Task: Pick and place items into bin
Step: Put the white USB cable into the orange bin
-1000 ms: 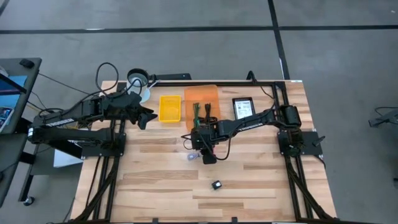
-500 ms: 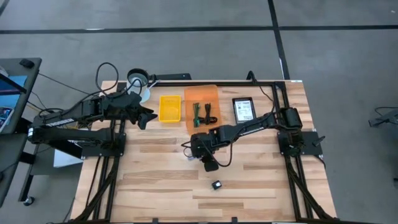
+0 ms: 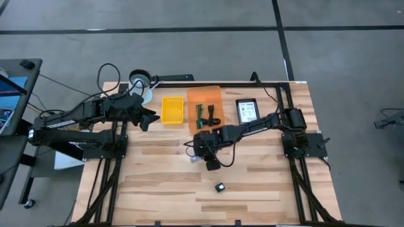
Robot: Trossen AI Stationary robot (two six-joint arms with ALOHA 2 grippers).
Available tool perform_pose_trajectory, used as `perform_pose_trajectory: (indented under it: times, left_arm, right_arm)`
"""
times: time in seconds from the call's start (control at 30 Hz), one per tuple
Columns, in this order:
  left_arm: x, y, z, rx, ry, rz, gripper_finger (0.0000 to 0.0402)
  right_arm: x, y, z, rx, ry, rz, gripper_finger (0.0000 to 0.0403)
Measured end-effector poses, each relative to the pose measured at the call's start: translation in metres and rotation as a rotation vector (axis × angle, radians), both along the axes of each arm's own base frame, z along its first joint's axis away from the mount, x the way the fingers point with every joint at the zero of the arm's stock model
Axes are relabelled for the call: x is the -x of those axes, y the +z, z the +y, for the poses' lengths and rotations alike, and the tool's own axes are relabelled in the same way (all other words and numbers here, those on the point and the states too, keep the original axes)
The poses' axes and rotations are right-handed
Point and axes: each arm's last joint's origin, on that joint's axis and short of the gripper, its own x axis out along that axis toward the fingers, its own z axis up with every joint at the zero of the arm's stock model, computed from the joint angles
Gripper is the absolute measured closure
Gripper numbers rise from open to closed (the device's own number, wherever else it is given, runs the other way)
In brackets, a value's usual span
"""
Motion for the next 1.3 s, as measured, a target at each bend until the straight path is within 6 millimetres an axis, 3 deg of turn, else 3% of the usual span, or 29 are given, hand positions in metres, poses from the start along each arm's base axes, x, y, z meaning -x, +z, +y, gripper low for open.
perform_pose_trajectory:
  times: [0.3, 0.77, 1.1, 1.3]
  left_arm:
    - [0.000, 0.000, 0.000, 0.001, 0.000, 0.000, 0.0212]
    - [0.000, 0.000, 0.000, 0.002, 0.001, 0.000, 0.0212]
    - [0.000, 0.000, 0.000, 0.003, 0.002, -0.002, 0.0212]
    - [0.000, 0.000, 0.000, 0.008, 0.004, 0.003, 0.0212]
  right_arm:
    - [0.000, 0.000, 0.007, 0.023, 0.023, -0.010, 0.0279]
    - [-0.001, 0.001, 0.010, 0.040, 0.030, -0.031, 0.0219]
    - [-0.014, -0.037, 0.017, 0.045, 0.000, 0.060, 0.0246]
    - [-0.018, -0.036, 0.017, 0.045, -0.031, 0.067, 0.0282]
